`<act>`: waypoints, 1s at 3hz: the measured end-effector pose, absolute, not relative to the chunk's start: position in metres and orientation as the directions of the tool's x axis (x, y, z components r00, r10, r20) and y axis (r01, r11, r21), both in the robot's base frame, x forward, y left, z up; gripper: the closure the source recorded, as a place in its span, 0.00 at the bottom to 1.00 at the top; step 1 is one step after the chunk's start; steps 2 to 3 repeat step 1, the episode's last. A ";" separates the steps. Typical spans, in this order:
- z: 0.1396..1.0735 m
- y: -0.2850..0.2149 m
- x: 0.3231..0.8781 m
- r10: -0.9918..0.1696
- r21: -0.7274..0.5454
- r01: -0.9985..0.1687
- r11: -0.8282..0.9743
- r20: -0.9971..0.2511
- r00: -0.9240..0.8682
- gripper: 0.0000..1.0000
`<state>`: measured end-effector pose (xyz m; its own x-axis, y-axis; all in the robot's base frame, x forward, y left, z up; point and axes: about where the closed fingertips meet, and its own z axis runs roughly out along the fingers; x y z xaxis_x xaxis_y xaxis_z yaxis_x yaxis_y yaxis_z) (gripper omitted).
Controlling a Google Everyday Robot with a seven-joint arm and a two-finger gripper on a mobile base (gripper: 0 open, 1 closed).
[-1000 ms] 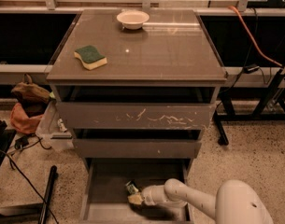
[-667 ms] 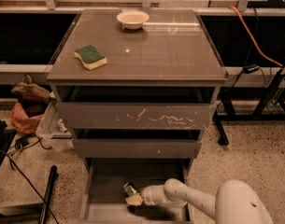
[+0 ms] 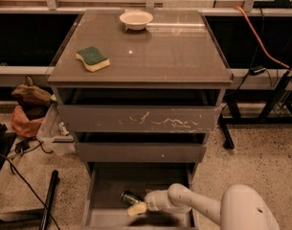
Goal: Place green can into bottom drawer
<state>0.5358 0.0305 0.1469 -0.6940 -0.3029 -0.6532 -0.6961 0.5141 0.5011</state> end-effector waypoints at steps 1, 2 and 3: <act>0.147 0.031 0.536 -0.303 0.501 -0.696 0.514 -0.653 -0.694 0.00; 0.147 0.031 0.536 -0.303 0.501 -0.696 0.514 -0.653 -0.694 0.00; 0.147 0.031 0.536 -0.303 0.501 -0.696 0.514 -0.653 -0.694 0.00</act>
Offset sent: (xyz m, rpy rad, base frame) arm 0.0000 0.0000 0.0000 0.0000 0.0000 0.0000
